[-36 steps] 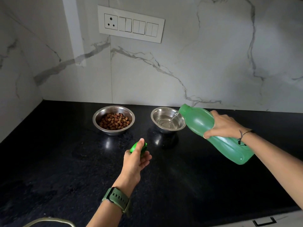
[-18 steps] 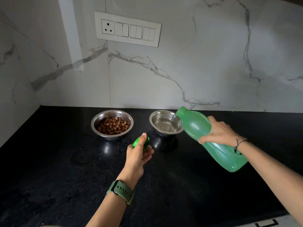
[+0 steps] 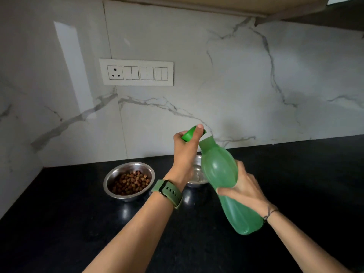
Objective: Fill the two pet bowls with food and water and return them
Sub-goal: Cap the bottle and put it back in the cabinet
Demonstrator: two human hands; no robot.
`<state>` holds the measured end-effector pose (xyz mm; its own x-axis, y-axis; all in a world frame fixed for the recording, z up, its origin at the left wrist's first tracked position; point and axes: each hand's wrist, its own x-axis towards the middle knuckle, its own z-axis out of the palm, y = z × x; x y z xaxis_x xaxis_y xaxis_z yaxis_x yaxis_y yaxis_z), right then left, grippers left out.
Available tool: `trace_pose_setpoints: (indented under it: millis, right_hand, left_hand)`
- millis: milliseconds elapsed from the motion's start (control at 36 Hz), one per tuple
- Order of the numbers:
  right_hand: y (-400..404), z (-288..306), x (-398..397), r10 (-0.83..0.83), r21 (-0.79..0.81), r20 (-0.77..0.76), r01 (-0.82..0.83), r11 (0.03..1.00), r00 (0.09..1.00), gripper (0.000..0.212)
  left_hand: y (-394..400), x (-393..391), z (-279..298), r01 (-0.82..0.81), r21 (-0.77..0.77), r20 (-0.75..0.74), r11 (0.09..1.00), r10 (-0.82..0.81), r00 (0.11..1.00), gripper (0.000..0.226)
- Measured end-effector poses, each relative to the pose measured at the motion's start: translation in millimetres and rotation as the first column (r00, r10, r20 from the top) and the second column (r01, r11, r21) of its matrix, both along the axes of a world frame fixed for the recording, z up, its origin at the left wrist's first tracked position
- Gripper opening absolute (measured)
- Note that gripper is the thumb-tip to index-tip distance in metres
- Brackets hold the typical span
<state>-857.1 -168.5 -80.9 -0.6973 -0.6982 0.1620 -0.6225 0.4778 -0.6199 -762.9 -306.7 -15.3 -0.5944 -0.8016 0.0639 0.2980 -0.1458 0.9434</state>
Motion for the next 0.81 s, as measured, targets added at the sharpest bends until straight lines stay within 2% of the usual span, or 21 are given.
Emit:
trace_pose_setpoints:
  millis: [139, 250, 361, 472, 556, 639, 722, 778, 806]
  right_hand:
    - [-4.4, -3.2, 13.6, 0.017, -0.096, 0.008, -0.016, 0.995, 1.0, 0.093]
    - [-8.4, -2.2, 18.7, 0.023, -0.15, 0.013, -0.02, 0.989, 1.0, 0.091]
    - [-9.9, -0.6, 22.1, 0.036, -0.192, 0.047, -0.027, 0.981, 0.998, 0.091]
    - [-11.3, -0.6, 26.4, 0.055, -0.255, 0.091, -0.03, 0.966, 0.994, 0.088]
    - [-11.5, -2.8, 30.6, 0.054, -0.311, 0.125, -0.013, 0.95, 0.991, 0.085]
    - [-10.3, -5.0, 32.8, 0.061, -0.369, 0.178, 0.01, 0.929, 0.982, 0.086]
    - [-10.8, -5.1, 35.3, 0.086, -0.435, 0.222, 0.02, 0.9, 0.971, 0.085]
    - [-13.6, -5.4, 36.8, 0.099, -0.459, 0.241, 0.023, 0.888, 0.966, 0.085]
    - [-15.5, -5.3, 37.3, 0.104, -0.464, 0.246, 0.022, 0.886, 0.964, 0.086]
  left_hand:
    - [6.2, -14.5, 8.4, -0.032, -0.127, 0.053, 0.991, 0.039, 0.998, 0.041]
    - [5.8, -16.7, 8.1, -0.07, -0.244, 0.069, 0.967, 0.09, 0.994, 0.047]
    - [3.5, -15.0, 8.0, -0.017, -0.249, 0.089, 0.968, 0.04, 0.995, 0.06]
    - [2.3, -14.8, 5.2, 0.034, -0.271, 0.11, 0.962, -0.004, 0.994, 0.049]
    - [-2.0, -11.5, 4.5, 0.158, -0.209, 0.046, 0.965, -0.151, 0.987, 0.037]
    - [-8.3, -6.5, 3.5, 0.275, -0.04, -0.152, 0.961, -0.278, 0.949, 0.041]
    - [-8.6, -5.3, 7.0, 0.272, 0.145, -0.322, 0.951, -0.215, 0.922, 0.032]
    - [-7.6, -5.0, 11.5, 0.241, 0.159, -0.318, 0.957, -0.182, 0.93, 0.024]
    - [-5.2, -3.4, 14.5, 0.243, 0.126, -0.295, 0.962, -0.198, 0.935, 0.029]
